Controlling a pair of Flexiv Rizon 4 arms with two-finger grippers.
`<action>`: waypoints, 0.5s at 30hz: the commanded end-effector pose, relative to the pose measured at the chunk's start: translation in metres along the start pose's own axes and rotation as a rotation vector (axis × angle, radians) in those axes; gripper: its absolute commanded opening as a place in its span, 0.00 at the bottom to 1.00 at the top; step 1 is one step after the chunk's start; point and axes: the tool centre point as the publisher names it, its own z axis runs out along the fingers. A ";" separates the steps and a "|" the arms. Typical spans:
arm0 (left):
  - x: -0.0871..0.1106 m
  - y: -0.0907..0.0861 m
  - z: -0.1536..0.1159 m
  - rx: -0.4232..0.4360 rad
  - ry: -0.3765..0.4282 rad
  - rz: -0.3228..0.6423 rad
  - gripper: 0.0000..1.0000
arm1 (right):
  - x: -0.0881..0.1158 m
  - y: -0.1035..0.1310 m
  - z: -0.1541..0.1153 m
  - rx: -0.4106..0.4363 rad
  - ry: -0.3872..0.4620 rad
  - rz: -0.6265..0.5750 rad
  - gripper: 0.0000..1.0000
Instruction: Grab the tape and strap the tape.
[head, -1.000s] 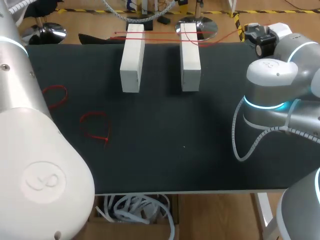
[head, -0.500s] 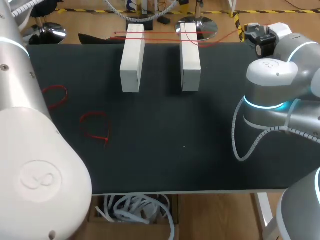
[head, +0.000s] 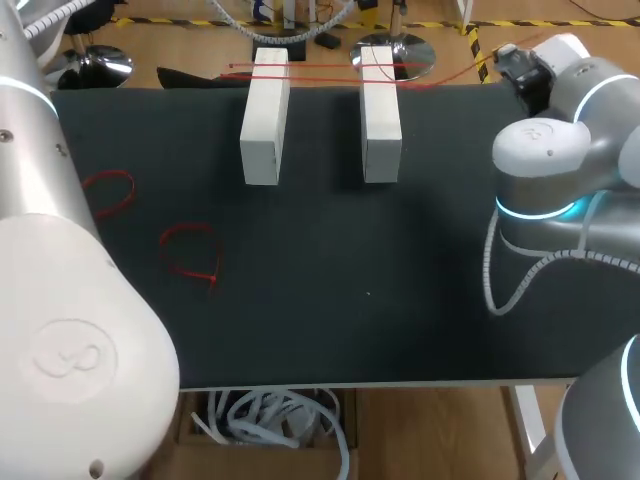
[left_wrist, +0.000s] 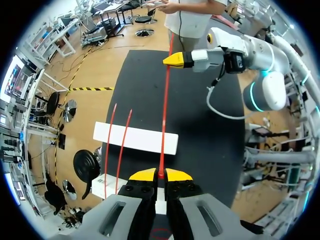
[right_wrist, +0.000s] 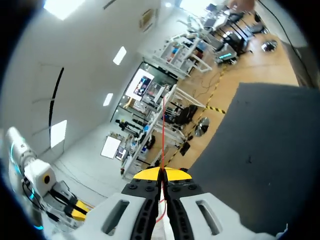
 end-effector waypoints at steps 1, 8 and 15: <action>0.000 0.000 -0.001 -0.004 0.000 -0.001 0.00 | 0.010 0.004 0.004 0.040 -0.060 -0.144 0.00; 0.000 0.000 -0.001 -0.004 0.000 -0.001 0.00 | 0.020 0.002 0.005 0.095 -0.028 -0.495 0.00; 0.000 0.000 -0.001 -0.004 0.000 -0.001 0.00 | 0.018 0.001 0.005 0.116 -0.087 -0.791 0.00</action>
